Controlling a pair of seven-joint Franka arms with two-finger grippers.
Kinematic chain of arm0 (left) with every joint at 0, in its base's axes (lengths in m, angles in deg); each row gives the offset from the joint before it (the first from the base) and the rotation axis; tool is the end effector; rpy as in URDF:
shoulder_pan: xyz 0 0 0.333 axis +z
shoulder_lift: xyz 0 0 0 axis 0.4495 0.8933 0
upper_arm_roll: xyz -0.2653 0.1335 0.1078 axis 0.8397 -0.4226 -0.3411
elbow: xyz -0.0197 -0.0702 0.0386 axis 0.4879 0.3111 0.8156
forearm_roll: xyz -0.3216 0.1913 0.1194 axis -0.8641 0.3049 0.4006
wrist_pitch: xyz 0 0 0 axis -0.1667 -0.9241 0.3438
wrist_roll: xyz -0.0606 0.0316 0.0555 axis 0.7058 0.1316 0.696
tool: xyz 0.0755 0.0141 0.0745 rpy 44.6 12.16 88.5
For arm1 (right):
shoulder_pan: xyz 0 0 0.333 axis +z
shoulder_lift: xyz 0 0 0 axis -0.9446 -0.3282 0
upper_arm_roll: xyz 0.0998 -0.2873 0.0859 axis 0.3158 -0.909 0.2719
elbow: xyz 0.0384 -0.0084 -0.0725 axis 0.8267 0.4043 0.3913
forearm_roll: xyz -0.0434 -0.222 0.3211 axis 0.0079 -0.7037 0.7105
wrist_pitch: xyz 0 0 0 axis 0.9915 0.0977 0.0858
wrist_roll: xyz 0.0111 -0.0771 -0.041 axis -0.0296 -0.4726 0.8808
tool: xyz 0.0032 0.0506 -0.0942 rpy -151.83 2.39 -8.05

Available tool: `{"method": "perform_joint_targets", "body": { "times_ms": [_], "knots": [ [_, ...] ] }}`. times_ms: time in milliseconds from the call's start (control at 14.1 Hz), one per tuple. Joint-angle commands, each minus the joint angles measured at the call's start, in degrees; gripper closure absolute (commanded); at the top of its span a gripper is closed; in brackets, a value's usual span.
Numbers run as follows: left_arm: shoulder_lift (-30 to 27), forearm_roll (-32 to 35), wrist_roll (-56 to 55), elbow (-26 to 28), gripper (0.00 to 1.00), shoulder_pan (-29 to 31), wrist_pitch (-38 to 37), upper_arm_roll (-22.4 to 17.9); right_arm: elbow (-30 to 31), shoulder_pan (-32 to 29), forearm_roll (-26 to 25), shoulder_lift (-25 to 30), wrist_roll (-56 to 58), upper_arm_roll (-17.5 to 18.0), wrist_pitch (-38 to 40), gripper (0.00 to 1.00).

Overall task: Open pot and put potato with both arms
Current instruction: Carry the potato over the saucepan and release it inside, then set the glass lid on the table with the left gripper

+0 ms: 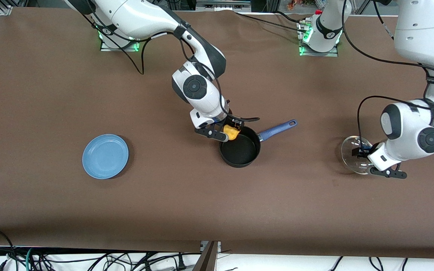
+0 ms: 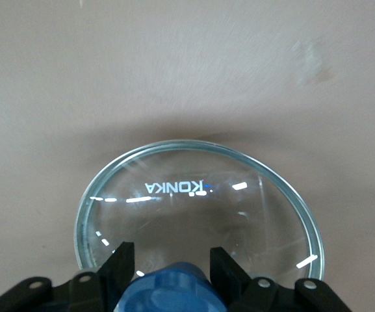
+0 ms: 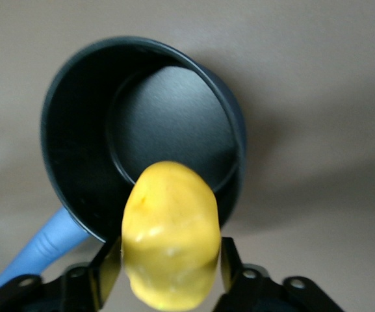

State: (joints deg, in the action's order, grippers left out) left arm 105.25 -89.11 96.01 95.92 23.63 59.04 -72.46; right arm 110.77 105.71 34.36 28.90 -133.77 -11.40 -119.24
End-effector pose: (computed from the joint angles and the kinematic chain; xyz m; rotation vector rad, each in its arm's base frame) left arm 0.6345 0.0929 0.2003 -3.0826 0.1943 0.1780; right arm 0.5432 0.5334 0.2843 -2.7481 0.5189 0.0789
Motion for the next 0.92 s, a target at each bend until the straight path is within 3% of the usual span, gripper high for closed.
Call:
{"method": "perform_joint_targets", "body": {
  "times_ms": [0, 71, 142, 213, 426, 567, 851],
  "knots": [
    [1.27, -1.96, 0.11, 0.89, 0.4, 0.0, 1.73, -1.17, -2.45, 0.21, 0.15, -1.26, 0.12, -0.28, -0.35, 0.01],
    [1.8, -3.36, 0.19, 0.8, 0.25, 0.27, 2.34, -1.17, -2.54, 0.12, 0.15, -1.08, 0.3, -0.28, -0.18, 0.01],
    [1.9, -4.33, 0.19, 0.28, 0.01, 0.36, 2.09, -1.17, -3.15, -0.06, 0.06, -0.82, 0.3, -0.28, 0.17, 0.01],
    [0.77, -4.42, 0.02, -1.29, 0.0, 0.36, 0.61, -1.26, -3.85, -0.15, -0.03, -0.47, 0.47, -0.63, 2.27, 0.01],
    [-0.3, -4.34, -0.24, -12.43, 0.0, 0.45, -17.18, -1.26, -5.79, -4.08, -0.55, 3.12, 4.22, -1.07, 10.17, 0.01],
    [-3.01, -3.9, -1.9, -17.02, 0.0, 0.36, -25.56, -1.08, -5.18, -7.87, -0.82, 8.74, 11.87, -1.6, 18.67, 0.0],
    [-13.02, -3.55, -5.42, -18.88, 0.0, 0.18, -35.24, -0.64, -2.47, -9.2, -0.73, 20.51, 30.75, -11.77, 38.81, 0.0]
  ]
}}
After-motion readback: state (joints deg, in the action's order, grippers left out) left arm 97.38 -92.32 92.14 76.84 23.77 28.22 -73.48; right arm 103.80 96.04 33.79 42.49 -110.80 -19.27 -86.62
